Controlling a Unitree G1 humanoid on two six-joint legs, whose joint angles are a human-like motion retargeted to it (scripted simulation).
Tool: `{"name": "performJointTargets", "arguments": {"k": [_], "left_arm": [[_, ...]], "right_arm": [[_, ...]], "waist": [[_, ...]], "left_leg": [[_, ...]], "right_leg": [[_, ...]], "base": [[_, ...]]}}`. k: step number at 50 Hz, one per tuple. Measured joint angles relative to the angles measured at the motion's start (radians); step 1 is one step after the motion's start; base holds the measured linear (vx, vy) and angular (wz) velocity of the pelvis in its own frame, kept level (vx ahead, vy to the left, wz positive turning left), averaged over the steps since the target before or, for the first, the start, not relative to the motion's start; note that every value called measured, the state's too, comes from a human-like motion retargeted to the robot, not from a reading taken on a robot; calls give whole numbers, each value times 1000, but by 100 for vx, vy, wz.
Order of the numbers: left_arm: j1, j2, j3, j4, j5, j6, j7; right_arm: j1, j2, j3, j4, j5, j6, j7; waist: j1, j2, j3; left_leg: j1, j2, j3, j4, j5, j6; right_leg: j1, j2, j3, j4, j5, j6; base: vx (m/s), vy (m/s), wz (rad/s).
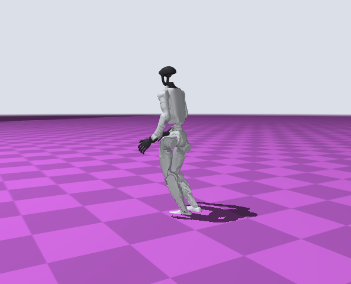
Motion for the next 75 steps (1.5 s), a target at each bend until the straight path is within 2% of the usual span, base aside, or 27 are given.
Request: {"name": "performJointTargets", "arguments": {"k": [2, 5, 14, 22, 31, 33, 38, 40, 45, 47, 56, 58, 60, 63, 67, 70, 72, 75], "left_arm": [[-20, -1, -2, -9, -47, 1, -18], [-21, -26, 0, -26, -83, -4, -26], [-48, -56, -16, -64, -226, 4, -105], [-77, -94, -67, -38, -295, 53, -212], [-113, -87, -147, 31, -279, 116, -333], [-141, -83, -153, 47, -261, 125, -355], [-132, -75, -181, 57, -216, 131, -376], [-161, -69, -174, 62, -188, 134, -386], [-138, -64, -192, 71, -149, 131, -397], [-153, -56, -183, 81, -129, 130, -404], [-94, -32, -188, 136, -75, 142, -414], [-89, -15, -178, 162, -66, 149, -425], [-76, -6, -179, 175, -60, 154, -425], [-74, 1, -178, 170, -55, 154, -423], [-79, 3, -178, 140, -58, 147, -410], [-88, 1, -180, 112, -59, 130, -395], [-102, 3, -183, 93, -62, 116, -383], [-107, -1, -184, 75, -63, 98, -369]], "right_arm": [[7, 9, -10, 86, 38, -7, 21], [64, 22, -10, 155, 61, 8, 32], [159, 63, -7, 331, 136, 19, 104], [156, 83, 26, 369, 174, 43, 181], [12, 58, 81, 314, 188, 76, 277], [-49, 44, 87, 287, 188, 86, 296], [-129, 33, 114, 216, 173, 80, 308], [-192, 23, 114, 178, 173, 90, 317], [-239, 25, 129, 112, 162, 75, 320], [-273, 23, 125, 81, 159, 78, 329], [-230, 32, 122, 1, 135, 57, 363], [-204, 24, 118, -27, 137, 60, 386], [-167, 22, 115, -36, 138, 59, 397], [-104, 11, 106, -54, 151, 63, 420], [-26, -7, 86, -55, 185, 67, 440], [27, -17, 64, -41, 217, 69, 439], [51, -22, 43, -28, 232, 68, 435], [89, -23, 26, -7, 240, 69, 424]], "waist": [[20, 38, -37], [19, 22, -29], [77, 33, -58], [141, 38, -64], [205, 46, -57], [216, 47, -54], [231, 37, -43], [232, 28, -39], [231, 11, -30], [227, -3, -14], [165, -29, 38], [151, -33, 67], [126, -37, 91], [92, -23, 102], [49, 15, 82], [27, 36, 57], [32, 61, 10], [23, 47, 8]], "left_leg": [[-38, 52, -18, 10, -25, 2], [-73, 54, -15, 79, -34, -4], [-158, 104, -74, 171, -90, 3], [-227, 127, -124, 249, -117, 2], [-281, 119, -184, 297, -124, -2], [-263, 110, -206, 237, -105, 0], [-298, 87, -213, 307, -111, -8], [-252, 67, -240, 206, -84, -6], [-279, 36, -237, 288, -100, -10], [-206, 11, -261, 181, -74, -3], [-159, -66, -269, 288, -127, 16], [-51, -91, -298, 181, -101, 24], [-21, -112, -302, 193, -101, 23], [62, -111, -328, 131, -93, 18], [144, -79, -363, 32, -81, 3], [187, -56, -381, -58, -59, -12], [226, -15, -400, -222, 5, -24], [237, -33, -393, -238, 23, -36]], "right_leg": [[10, 71, -35, -87, 28, -18], [-5, 51, -27, -55, 26, -13], [-10, 112, -63, -111, 51, -26], [-24, 137, -99, -123, 65, -30], [-38, 130, -151, -114, 70, -30], [-25, 138, -166, -157, 80, -36], [-46, 92, -178, -80, 58, -36], [-24, 97, -190, -132, 61, -44], [-43, 39, -188, -33, 34, -41], [-13, 34, -188, -55, 31, -45], [-48, -72, -111, 237, 58, -41], [-50, -81, -71, 287, 67, -47], [-66, -99, -37, 329, 76, -46], [-99, -66, 1, 307, 84, -44], [-148, 42, 34, 148, 110, -17], [-189, 137, 75, -13, 140, 21], [-213, 214, 83, -171, 180, 35], [-252, 229, 121, -195, 171, 52]], "base": [[9, -3, -23], [-2, -4, 5], [2, -1, 0], [0, 0, 7], [-3, 3, 36], [0, 5, 39], [-6, 5, 45], [6, 4, 37], [-2, 5, 35], [10, 3, 23], [5, 3, 23], [16, 1, -9], [12, 0, 1], [15, 0, -5], [19, 0, -9], [17, 1, -15], [15, 1, -31], [4, 0, -9]]}}
